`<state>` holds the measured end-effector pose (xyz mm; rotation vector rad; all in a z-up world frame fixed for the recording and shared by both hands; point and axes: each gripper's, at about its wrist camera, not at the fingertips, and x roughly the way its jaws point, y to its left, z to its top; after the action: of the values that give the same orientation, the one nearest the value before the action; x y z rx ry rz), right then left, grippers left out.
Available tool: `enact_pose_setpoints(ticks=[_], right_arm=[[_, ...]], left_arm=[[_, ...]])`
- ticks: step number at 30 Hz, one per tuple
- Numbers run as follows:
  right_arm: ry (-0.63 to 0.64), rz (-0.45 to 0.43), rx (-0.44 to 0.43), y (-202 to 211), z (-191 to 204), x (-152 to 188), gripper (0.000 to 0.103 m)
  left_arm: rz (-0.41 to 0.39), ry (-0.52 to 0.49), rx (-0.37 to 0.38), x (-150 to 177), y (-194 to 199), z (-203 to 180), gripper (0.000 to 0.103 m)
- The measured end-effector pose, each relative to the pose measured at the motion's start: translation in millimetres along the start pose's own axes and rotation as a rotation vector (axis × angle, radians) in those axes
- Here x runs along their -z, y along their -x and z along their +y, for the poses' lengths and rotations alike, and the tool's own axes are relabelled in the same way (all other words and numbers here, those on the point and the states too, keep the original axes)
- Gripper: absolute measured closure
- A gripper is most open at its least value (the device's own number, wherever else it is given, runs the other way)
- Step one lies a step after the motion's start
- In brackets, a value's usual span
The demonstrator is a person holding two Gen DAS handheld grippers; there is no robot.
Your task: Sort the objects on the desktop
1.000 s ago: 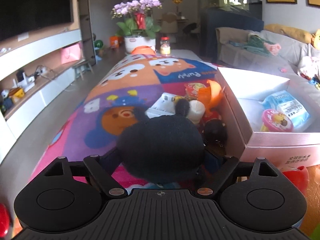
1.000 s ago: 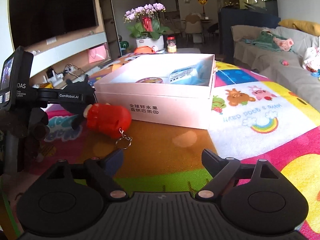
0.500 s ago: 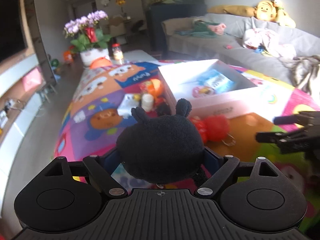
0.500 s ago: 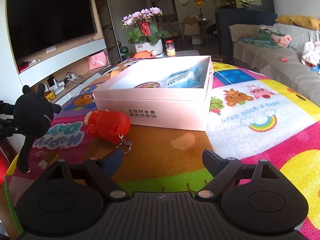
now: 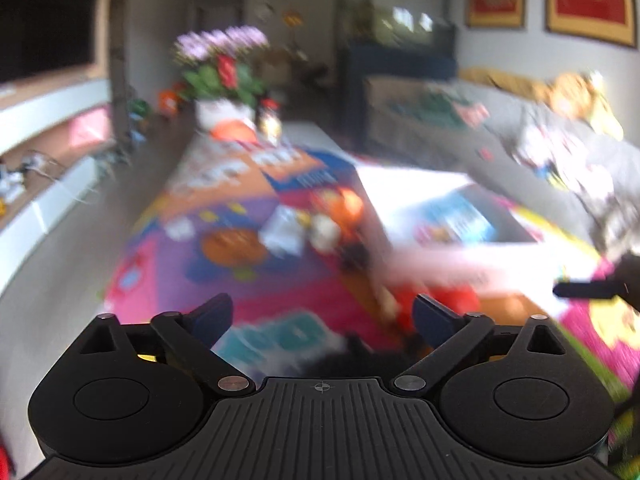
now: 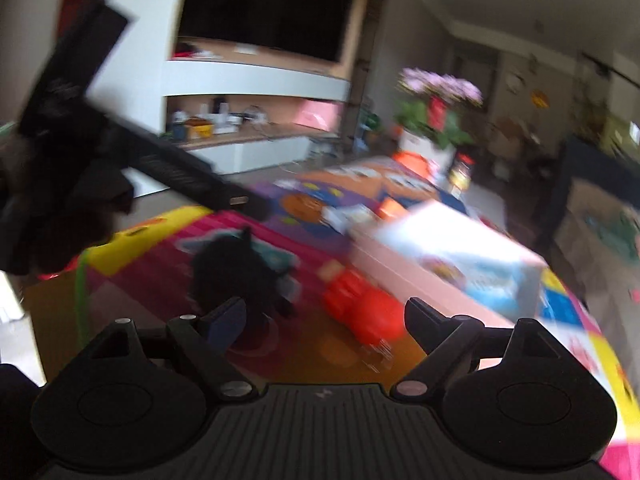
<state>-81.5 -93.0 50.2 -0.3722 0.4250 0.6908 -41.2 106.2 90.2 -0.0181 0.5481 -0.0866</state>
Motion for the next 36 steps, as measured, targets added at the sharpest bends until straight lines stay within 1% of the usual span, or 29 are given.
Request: enact_pose_setpoints(ticks=[2, 4, 7, 9, 11, 12, 13, 14, 15, 17, 18, 19, 20, 21, 22, 23, 24, 26, 27, 28, 29, 31, 32, 36], right_arm=[[0.078, 0.006, -0.064, -11.6, 21.6, -12.6, 0.021], [0.144, 0.024, -0.107, -28.4, 40.5, -19.4, 0.023], [0.211, 0.03, -0.099, -57.4, 58.2, -21.0, 0.023], [0.242, 0.065, -0.084, -79.3, 64.7, -19.4, 0.023], [0.267, 0.115, -0.054, -98.0, 67.8, -17.2, 0.031], [0.268, 0.134, -0.035, -104.1, 67.7, -17.5, 0.032], [0.237, 0.152, -0.033, -108.3, 64.7, -21.1, 0.034], [0.162, 0.176, -0.057, -109.9, 58.1, -27.1, 0.035], [0.041, 0.212, -0.102, -109.8, 45.5, -35.6, 0.035], [-0.269, 0.28, -0.253, -110.0, 11.8, -46.4, 0.036], [-0.448, 0.309, -0.345, -110.9, -7.9, -46.5, 0.035], [-0.586, 0.328, -0.409, -112.6, -21.7, -43.9, 0.035], [-0.695, 0.34, -0.452, -114.1, -31.5, -39.1, 0.035], [-0.774, 0.35, -0.481, -115.7, -37.8, -33.6, 0.034], [-0.825, 0.361, -0.498, -117.5, -40.4, -27.8, 0.034], [-0.847, 0.373, -0.502, -119.3, -39.6, -21.5, 0.034], [-0.841, 0.384, -0.483, -121.5, -38.1, -17.1, 0.034], [-0.801, 0.402, -0.408, -124.1, -33.4, -11.2, 0.032], [-0.794, 0.381, -0.407, -121.0, -33.3, -7.3, 0.032], [-0.789, 0.369, -0.398, -117.6, -33.8, -6.0, 0.03], [-0.778, 0.35, -0.371, -113.4, -37.0, -5.3, 0.027], [-0.726, 0.293, -0.31, -98.2, -41.4, -8.4, 0.026], [-0.701, 0.266, -0.283, -89.5, -46.5, -8.8, 0.023], [-0.65, 0.13, -0.194, -47.8, -61.8, -10.1, 0.017]], left_arm=[[-0.027, 0.031, -0.034, -2.2, 6.1, 12.2, 0.003], [-0.029, 0.074, -0.056, 0.5, 10.3, 26.8, 0.003], [-0.01, 0.136, -0.083, 8.0, 12.8, 45.9, 0.003], [-0.001, 0.168, -0.093, 15.1, 14.2, 55.5, 0.002], [0.0, 0.184, -0.094, 21.4, 16.0, 62.9, 0.002], [-0.001, 0.19, -0.095, 23.9, 17.0, 65.9, 0.002], [-0.002, 0.198, -0.096, 25.9, 17.9, 68.7, 0.002], [-0.004, 0.205, -0.097, 28.3, 19.4, 71.0, 0.002], [-0.007, 0.215, -0.098, 30.1, 20.0, 73.7, 0.002], [-0.009, 0.239, -0.102, 34.2, 20.1, 78.8, 0.002], [-0.009, 0.255, -0.103, 35.7, 19.8, 81.5, 0.002], [-0.007, 0.267, -0.104, 37.2, 18.3, 82.6, 0.002], [-0.005, 0.277, -0.103, 38.5, 17.6, 83.1, 0.002], [0.0, 0.284, -0.102, 39.7, 16.7, 83.3, 0.002], [0.005, 0.286, -0.098, 40.7, 15.5, 82.6, 0.002], [0.01, 0.284, -0.094, 41.5, 14.0, 80.3, 0.002], [0.016, 0.278, -0.088, 42.2, 12.2, 78.0, 0.002], [0.024, 0.264, -0.075, 43.3, 10.8, 72.5, 0.002], [0.025, 0.253, -0.066, 44.0, 11.0, 69.3, 0.002], [0.025, 0.24, -0.057, 44.8, 11.7, 65.8, 0.002], [0.025, 0.228, -0.048, 45.6, 12.1, 62.2, 0.001], [0.023, 0.196, -0.014, 47.1, 13.7, 53.1, 0.001], [0.025, 0.181, 0.004, 47.5, 13.7, 48.0, 0.001], [0.033, 0.101, 0.075, 51.1, 14.8, 24.4, 0.0]])
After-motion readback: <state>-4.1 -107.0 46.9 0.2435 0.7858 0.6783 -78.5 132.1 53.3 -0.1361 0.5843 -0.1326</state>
